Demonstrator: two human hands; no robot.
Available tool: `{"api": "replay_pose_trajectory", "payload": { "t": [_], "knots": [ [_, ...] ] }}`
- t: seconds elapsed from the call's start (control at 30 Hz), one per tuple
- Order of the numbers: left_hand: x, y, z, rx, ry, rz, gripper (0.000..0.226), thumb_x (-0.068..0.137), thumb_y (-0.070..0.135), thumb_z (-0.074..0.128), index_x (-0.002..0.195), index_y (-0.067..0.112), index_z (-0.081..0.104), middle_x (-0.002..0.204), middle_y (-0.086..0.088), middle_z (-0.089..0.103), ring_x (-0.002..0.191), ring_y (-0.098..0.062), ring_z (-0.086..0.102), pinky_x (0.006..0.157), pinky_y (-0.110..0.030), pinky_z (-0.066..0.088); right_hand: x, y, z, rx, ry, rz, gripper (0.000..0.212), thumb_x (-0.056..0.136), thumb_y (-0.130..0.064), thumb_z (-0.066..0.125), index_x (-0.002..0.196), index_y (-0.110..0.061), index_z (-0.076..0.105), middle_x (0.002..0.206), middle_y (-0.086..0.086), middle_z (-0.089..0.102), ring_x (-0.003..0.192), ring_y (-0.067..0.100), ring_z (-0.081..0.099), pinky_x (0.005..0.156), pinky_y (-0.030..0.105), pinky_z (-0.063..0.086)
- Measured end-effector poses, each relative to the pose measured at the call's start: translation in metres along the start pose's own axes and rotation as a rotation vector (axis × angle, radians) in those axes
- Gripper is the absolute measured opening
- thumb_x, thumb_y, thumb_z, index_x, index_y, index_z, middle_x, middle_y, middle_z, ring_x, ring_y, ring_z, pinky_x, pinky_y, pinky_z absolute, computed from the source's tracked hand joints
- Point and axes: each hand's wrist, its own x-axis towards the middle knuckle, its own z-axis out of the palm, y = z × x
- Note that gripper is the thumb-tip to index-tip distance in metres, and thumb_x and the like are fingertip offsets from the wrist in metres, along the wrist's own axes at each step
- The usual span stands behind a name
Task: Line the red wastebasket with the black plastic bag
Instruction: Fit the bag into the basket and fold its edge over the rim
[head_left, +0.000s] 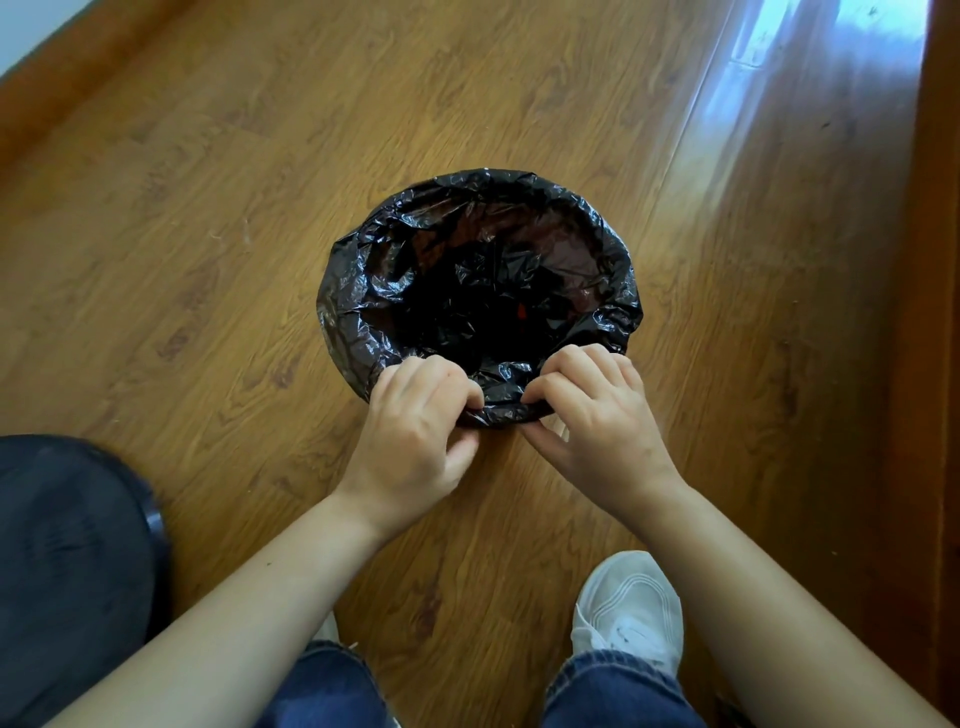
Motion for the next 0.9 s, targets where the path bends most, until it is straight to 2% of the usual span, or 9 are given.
{"api": "replay_pose_trajectory", "payload": {
  "t": [0.1, 0.17, 0.3, 0.4, 0.5, 0.6, 0.67, 0.77, 0.9],
  "knots": [
    [0.001, 0.002, -0.002, 0.022, -0.053, 0.017, 0.034, 0.073, 0.031, 0.061, 0.097, 0.008, 0.063, 0.092, -0.007, 0.061, 0.086, -0.020, 0.052, 0.081, -0.032, 0.034, 0.000, -0.002, 0.006, -0.007, 0.044, 0.013, 0.012, 0.067, -0.012, 0.072, 0.070, -0.006, 0.062, 0.072, 0.010, 0.061, 0.068, 0.030, 0.058, 0.068, 0.034, 0.035],
    [0.003, 0.004, -0.004, 0.007, -0.058, 0.032, 0.034, 0.077, 0.034, 0.059, 0.100, 0.010, 0.065, 0.091, -0.005, 0.062, 0.087, -0.020, 0.054, 0.083, -0.032, 0.034, -0.002, -0.002, 0.009, -0.007, 0.087, 0.012, 0.013, 0.070, -0.013, 0.072, 0.069, -0.006, 0.061, 0.071, 0.010, 0.060, 0.067, 0.029, 0.057, 0.066, 0.033, 0.035],
    [0.005, 0.006, -0.002, -0.003, -0.073, 0.046, 0.021, 0.081, 0.028, 0.059, 0.091, 0.012, 0.067, 0.084, -0.002, 0.063, 0.081, -0.021, 0.057, 0.080, -0.034, 0.035, -0.003, -0.005, 0.013, -0.005, 0.116, 0.024, 0.016, 0.068, -0.010, 0.075, 0.068, -0.006, 0.060, 0.070, 0.009, 0.061, 0.066, 0.029, 0.057, 0.065, 0.034, 0.035],
    [0.003, 0.005, 0.001, 0.005, -0.065, 0.043, 0.011, 0.075, 0.014, 0.064, 0.085, 0.010, 0.066, 0.080, -0.002, 0.063, 0.077, -0.024, 0.057, 0.076, -0.037, 0.037, -0.005, -0.006, 0.011, -0.001, 0.094, 0.016, 0.014, 0.069, -0.013, 0.075, 0.074, -0.007, 0.063, 0.074, 0.009, 0.062, 0.071, 0.028, 0.057, 0.069, 0.033, 0.035],
    [0.003, 0.002, 0.001, 0.001, -0.039, 0.027, 0.015, 0.067, 0.005, 0.061, 0.081, 0.009, 0.066, 0.078, -0.003, 0.064, 0.075, -0.025, 0.057, 0.075, -0.036, 0.035, -0.009, 0.001, -0.001, 0.027, 0.016, -0.022, 0.028, 0.075, -0.032, 0.067, 0.089, -0.007, 0.066, 0.086, 0.009, 0.064, 0.086, 0.024, 0.056, 0.084, 0.037, 0.036],
    [0.003, 0.001, 0.000, 0.005, -0.026, 0.014, 0.019, 0.063, 0.001, 0.062, 0.079, 0.009, 0.066, 0.077, -0.002, 0.064, 0.075, -0.023, 0.057, 0.077, -0.032, 0.032, -0.009, 0.009, -0.011, 0.022, -0.039, -0.026, 0.028, 0.075, -0.034, 0.065, 0.089, -0.010, 0.069, 0.087, 0.008, 0.065, 0.089, 0.026, 0.059, 0.097, 0.048, 0.034],
    [0.003, 0.000, -0.001, -0.001, -0.034, 0.014, 0.020, 0.062, 0.000, 0.061, 0.078, 0.010, 0.065, 0.078, -0.001, 0.064, 0.077, -0.023, 0.057, 0.079, -0.031, 0.031, -0.006, 0.012, -0.012, 0.026, -0.055, -0.032, 0.021, 0.073, -0.029, 0.068, 0.083, -0.011, 0.070, 0.082, 0.008, 0.065, 0.082, 0.027, 0.061, 0.095, 0.050, 0.037],
    [0.005, -0.003, -0.004, 0.000, -0.067, 0.012, 0.019, 0.062, 0.002, 0.059, 0.078, 0.011, 0.065, 0.079, 0.000, 0.064, 0.080, -0.024, 0.057, 0.082, -0.031, 0.031, -0.005, 0.010, -0.008, 0.045, -0.075, -0.045, 0.018, 0.074, -0.026, 0.068, 0.079, -0.008, 0.068, 0.076, 0.008, 0.063, 0.072, 0.027, 0.059, 0.083, 0.037, 0.039],
    [0.006, -0.002, -0.006, 0.032, -0.114, 0.034, 0.024, 0.068, 0.022, 0.060, 0.088, 0.012, 0.066, 0.085, -0.002, 0.063, 0.086, -0.024, 0.057, 0.087, -0.035, 0.032, -0.004, 0.004, -0.001, 0.044, -0.038, -0.039, 0.013, 0.078, -0.020, 0.064, 0.076, -0.007, 0.065, 0.073, 0.008, 0.061, 0.068, 0.027, 0.056, 0.071, 0.034, 0.036]
  ]
}}
